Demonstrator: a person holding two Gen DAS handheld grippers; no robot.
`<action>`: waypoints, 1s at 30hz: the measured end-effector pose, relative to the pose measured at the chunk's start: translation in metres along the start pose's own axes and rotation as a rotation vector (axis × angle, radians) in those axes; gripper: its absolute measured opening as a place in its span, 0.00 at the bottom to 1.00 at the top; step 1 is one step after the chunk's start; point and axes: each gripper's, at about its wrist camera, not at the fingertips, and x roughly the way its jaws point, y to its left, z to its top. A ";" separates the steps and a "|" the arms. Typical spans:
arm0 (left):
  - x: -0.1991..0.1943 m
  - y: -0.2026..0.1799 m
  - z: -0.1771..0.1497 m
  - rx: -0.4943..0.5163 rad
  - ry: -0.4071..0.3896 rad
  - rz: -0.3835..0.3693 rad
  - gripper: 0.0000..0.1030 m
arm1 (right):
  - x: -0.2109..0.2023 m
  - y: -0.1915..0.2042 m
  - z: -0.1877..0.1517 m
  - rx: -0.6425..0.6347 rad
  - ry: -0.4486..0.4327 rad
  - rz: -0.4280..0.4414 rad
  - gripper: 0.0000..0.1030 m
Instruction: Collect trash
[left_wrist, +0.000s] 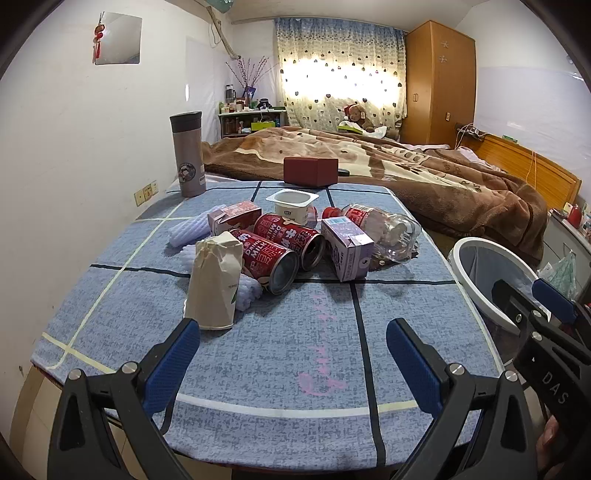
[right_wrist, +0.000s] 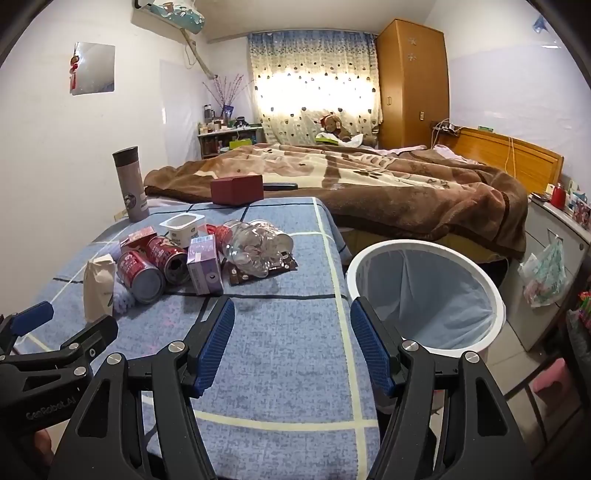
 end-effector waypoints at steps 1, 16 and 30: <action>-0.001 0.000 0.000 0.001 0.000 0.000 0.99 | 0.000 0.000 0.000 0.000 0.000 -0.002 0.65; 0.004 -0.004 -0.001 0.004 0.002 0.008 0.99 | -0.001 0.001 0.000 -0.002 0.000 0.000 0.65; 0.004 -0.001 -0.002 0.001 0.003 0.007 0.99 | -0.002 0.001 -0.001 -0.002 -0.003 0.000 0.65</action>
